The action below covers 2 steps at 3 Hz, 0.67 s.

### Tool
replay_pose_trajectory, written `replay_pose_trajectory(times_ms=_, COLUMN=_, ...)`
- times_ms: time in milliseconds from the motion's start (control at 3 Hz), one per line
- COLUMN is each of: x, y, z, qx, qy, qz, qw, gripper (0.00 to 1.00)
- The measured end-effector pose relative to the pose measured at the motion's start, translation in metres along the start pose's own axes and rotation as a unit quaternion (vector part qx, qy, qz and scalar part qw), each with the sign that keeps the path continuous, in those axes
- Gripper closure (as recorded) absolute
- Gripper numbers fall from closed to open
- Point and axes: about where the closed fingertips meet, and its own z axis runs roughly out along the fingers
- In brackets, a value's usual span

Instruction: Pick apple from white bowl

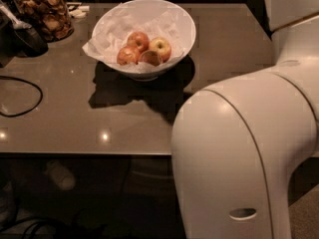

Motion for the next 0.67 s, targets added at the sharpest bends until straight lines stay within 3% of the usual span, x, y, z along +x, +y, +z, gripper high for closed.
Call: replay_pose_trajectory(times_ms=667, x=-0.0153, y=0.0158, z=-0.0011, qx=-0.029, qy=-0.030, qz=-0.040, qw=0.9983, gripper=1.00)
